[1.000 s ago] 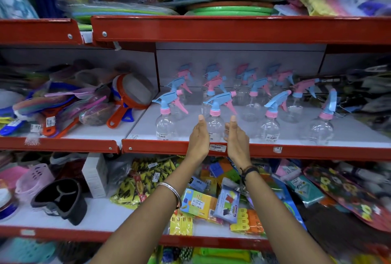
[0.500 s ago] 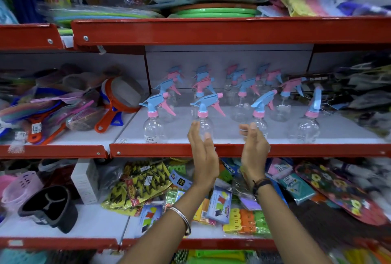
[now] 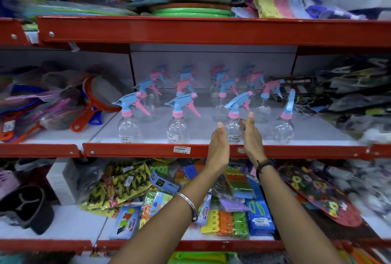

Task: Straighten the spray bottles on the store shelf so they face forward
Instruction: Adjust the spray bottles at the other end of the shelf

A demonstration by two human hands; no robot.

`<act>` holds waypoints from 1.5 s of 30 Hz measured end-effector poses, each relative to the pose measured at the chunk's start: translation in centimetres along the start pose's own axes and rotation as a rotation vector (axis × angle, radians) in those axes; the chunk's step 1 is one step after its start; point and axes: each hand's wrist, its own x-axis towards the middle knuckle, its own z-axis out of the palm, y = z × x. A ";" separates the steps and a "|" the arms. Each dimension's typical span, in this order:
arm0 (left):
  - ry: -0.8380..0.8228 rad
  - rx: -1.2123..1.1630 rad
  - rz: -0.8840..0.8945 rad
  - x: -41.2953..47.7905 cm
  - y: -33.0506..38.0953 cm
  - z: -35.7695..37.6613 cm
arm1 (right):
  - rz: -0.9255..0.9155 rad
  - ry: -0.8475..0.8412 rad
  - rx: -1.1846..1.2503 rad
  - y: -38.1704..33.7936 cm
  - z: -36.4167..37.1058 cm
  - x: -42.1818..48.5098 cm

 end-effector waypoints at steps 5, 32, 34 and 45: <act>0.040 0.019 -0.022 0.7 0.4 0.1 | -0.072 0.030 0.027 0.6 -0.6 -0.3; 0.069 0.063 0.308 -1.0 -0.2 9.2 | -0.398 0.567 0.217 3.9 -10.6 2.4; -0.017 0.053 0.168 -0.7 0.1 10.8 | -0.241 0.560 0.221 3.9 -12.0 3.7; -0.054 0.048 0.000 0.7 1.2 14.6 | 0.011 0.151 0.051 3.4 -13.6 5.1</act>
